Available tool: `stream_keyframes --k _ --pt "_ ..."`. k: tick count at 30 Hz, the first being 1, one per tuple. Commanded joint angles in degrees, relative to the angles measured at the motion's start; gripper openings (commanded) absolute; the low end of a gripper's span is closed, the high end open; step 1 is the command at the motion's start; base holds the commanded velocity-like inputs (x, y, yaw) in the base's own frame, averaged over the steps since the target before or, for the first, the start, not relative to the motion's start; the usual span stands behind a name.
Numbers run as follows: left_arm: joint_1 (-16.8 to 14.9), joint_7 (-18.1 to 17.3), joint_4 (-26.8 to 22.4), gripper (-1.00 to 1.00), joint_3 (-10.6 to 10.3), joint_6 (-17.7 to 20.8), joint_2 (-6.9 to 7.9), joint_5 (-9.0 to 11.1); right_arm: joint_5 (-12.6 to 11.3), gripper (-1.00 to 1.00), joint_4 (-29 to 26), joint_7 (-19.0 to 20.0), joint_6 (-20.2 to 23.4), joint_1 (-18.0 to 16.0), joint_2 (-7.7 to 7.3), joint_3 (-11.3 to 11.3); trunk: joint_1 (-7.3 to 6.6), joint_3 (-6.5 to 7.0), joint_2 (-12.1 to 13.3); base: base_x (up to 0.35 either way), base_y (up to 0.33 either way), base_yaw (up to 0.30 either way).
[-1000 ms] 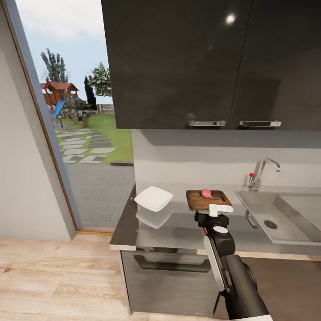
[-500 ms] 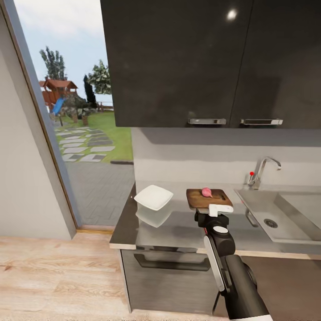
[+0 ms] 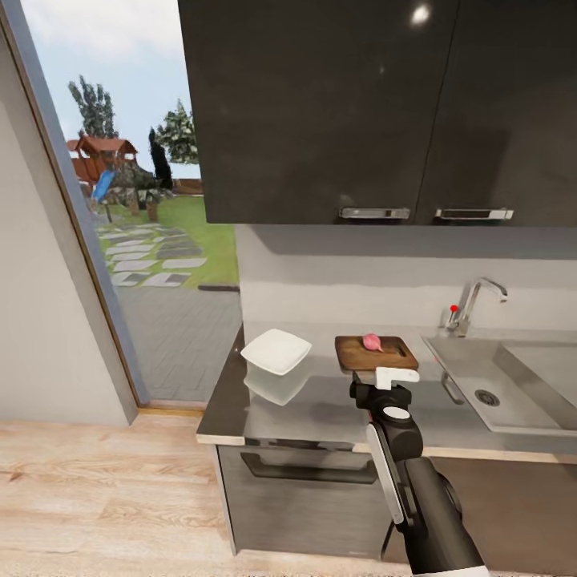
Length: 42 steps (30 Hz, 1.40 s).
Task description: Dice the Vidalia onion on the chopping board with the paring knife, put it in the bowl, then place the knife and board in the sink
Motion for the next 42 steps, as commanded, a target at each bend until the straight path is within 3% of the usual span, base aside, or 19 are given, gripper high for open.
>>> stream_keyframes --k 1,22,42 --pt "0.01 0.26 -0.12 1.0 -0.49 -0.06 0.06 0.39 0.35 1.0 -0.05 -0.08 0.44 -0.06 0.01 0.06 0.04 -0.2 -0.13 0.0 0.0 0.0" --pt "0.01 0.26 -0.12 1.0 -0.49 -0.06 0.06 0.39 0.35 1.0 -0.05 -0.08 0.48 -0.06 0.01 0.05 0.04 -1.61 -0.13 0.0 0.0 0.0" --pt "0.01 0.35 -0.07 1.0 -0.4 -0.06 0.06 0.39 0.35 1.0 -0.05 -0.08 0.46 -0.06 0.01 0.08 0.04 -1.7 -0.13 0.084 -0.037 0.0"
